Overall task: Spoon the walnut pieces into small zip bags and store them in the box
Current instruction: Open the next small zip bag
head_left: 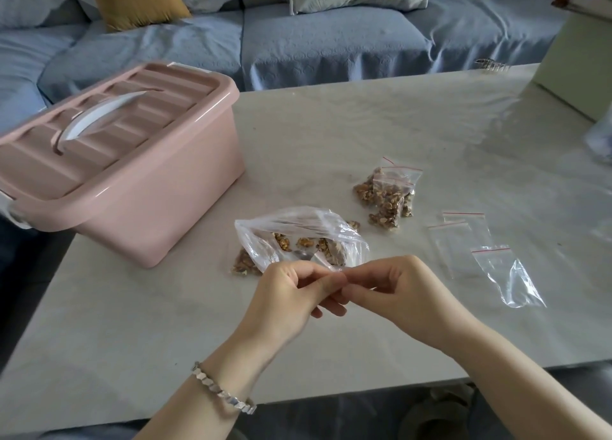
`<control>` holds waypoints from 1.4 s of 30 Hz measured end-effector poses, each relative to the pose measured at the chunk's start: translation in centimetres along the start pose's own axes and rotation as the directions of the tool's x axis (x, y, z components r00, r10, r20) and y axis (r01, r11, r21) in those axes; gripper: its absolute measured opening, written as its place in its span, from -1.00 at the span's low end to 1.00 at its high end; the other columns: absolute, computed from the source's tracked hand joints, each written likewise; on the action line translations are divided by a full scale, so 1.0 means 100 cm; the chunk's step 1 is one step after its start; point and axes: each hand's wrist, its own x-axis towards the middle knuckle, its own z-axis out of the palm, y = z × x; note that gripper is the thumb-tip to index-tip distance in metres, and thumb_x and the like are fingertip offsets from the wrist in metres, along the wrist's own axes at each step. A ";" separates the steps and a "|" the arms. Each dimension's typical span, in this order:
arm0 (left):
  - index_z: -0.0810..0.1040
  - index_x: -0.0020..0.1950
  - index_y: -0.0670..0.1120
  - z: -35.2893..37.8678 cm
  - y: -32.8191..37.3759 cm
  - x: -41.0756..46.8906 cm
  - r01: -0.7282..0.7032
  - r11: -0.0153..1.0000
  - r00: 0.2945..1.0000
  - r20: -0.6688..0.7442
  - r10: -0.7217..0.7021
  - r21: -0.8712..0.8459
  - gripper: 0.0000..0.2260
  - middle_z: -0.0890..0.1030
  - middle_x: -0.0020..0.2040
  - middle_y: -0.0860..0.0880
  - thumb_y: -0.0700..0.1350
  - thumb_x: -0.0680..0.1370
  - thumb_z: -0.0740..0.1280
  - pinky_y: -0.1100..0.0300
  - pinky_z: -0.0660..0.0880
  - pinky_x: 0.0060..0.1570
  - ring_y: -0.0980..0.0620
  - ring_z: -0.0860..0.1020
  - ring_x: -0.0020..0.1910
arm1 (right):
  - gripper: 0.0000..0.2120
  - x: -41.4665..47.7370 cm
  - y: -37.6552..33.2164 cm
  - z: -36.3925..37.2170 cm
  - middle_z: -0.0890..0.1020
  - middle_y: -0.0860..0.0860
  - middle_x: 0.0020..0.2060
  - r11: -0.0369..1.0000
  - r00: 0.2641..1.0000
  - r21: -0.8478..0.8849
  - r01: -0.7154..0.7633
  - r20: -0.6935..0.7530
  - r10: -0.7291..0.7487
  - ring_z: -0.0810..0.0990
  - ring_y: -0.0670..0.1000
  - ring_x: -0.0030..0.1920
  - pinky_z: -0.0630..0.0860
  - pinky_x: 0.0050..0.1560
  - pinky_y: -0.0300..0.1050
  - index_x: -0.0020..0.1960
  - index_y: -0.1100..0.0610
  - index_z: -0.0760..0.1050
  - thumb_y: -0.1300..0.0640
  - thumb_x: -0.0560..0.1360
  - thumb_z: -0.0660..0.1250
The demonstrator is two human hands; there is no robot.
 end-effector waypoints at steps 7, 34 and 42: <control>0.65 -0.21 -0.15 -0.003 -0.005 -0.001 -0.059 0.998 0.998 0.036 0.058 0.024 -0.87 0.67 -0.34 -0.02 -0.25 0.50 0.33 0.30 0.46 -0.39 0.07 0.62 -0.39 | -0.71 0.000 0.001 -0.002 0.69 -0.15 -0.33 0.995 0.998 0.073 -0.062 0.035 0.059 0.50 -0.25 -0.38 0.48 -0.27 -0.37 -0.26 -0.16 0.63 0.20 0.48 0.32; 0.25 0.19 0.25 -0.019 -0.027 -0.020 -0.333 0.763 0.926 0.038 0.377 0.554 -0.50 0.30 0.22 0.35 0.26 0.33 0.35 0.52 0.17 0.21 0.39 0.23 0.26 | -0.83 0.007 0.003 0.017 0.63 -0.03 -0.48 0.990 0.960 -0.033 -0.135 -0.253 0.122 0.50 -0.13 -0.50 0.41 -0.47 -0.33 -0.41 0.09 0.49 0.22 0.30 0.45; 0.37 0.31 0.01 -0.013 -0.032 -0.013 -0.382 0.652 0.869 0.014 0.495 0.655 -0.39 0.50 0.02 0.21 0.29 0.36 0.28 0.52 0.17 0.22 0.31 0.35 0.14 | -0.79 0.004 -0.004 0.013 0.62 -0.06 -0.45 0.997 0.991 -0.070 -0.045 -0.127 0.035 0.51 -0.16 -0.48 0.44 -0.40 -0.34 -0.37 0.01 0.49 0.25 0.33 0.43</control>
